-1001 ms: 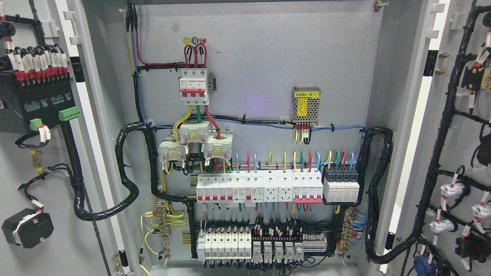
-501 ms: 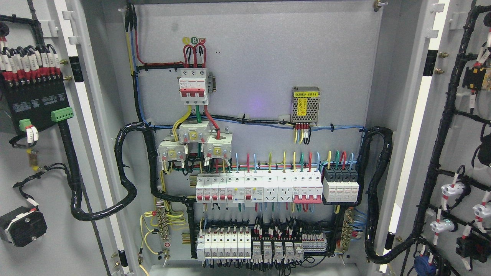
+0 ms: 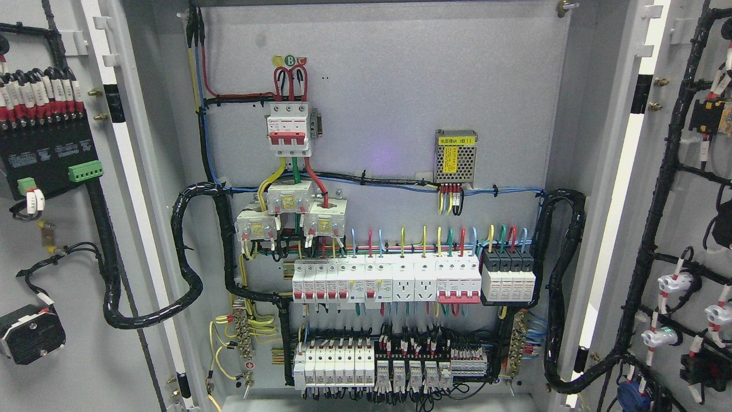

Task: Open door with both hands

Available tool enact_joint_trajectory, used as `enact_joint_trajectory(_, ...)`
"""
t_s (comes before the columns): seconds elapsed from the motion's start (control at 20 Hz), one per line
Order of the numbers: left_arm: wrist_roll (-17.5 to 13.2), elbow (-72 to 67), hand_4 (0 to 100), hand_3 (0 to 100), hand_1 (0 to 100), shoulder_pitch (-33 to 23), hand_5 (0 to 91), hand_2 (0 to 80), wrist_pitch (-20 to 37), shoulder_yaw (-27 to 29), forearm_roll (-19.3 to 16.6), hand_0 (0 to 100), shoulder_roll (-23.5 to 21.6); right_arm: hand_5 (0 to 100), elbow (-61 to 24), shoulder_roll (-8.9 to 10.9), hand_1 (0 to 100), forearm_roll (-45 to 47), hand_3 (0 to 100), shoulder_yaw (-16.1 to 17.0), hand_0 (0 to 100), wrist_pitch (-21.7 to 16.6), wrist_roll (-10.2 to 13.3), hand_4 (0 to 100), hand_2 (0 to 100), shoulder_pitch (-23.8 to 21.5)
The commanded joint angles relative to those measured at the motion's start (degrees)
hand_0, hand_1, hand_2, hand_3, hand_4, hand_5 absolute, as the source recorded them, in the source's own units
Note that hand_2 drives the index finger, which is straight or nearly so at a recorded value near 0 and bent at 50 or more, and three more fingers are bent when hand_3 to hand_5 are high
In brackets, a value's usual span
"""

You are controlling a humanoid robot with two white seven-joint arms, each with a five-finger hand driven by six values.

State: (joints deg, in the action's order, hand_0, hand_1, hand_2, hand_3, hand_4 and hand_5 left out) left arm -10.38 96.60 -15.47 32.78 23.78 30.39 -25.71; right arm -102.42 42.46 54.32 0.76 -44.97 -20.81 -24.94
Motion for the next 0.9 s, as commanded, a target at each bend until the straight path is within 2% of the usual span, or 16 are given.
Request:
enact_joint_trajectory(0.0,0.01,-1.77,4,0,0,1.23,0.0,0.0,-2.19,1.97,0.11,0,-1.45,0,0.38,2.27,0,1.32,0,1.26,0,-3.10,-0.02,0,0,-0.02)
enact_joint_trajectory(0.3,0.01,-3.61,4,0,0,4.56,0.0,0.0,-5.88,2.06,0.11,0,-2.42,0,0.82,2.98,0,1.41,0,1.43,0,-3.28,-0.37,0,0,-0.20)
enact_joint_trajectory(0.45,0.01,-5.72,4,0,0,6.94,0.0,0.0,-9.04,2.32,0.20,0,-3.38,0,0.82,2.98,0,2.10,0,1.43,0,-3.28,-3.44,0,0,-0.20)
enact_joint_trajectory(0.55,0.01,-7.04,4,0,0,8.25,0.0,0.0,-10.54,2.24,1.42,0,-4.08,0,0.91,2.98,0,4.12,0,1.43,0,-3.19,-3.44,0,0,-0.11)
enact_joint_trajectory(0.85,-0.08,-10.99,4,0,0,12.91,0.0,0.0,-14.94,1.71,1.69,0,-4.96,0,1.52,3.42,0,5.53,0,1.52,0,-3.19,-3.62,0,0,-0.02)
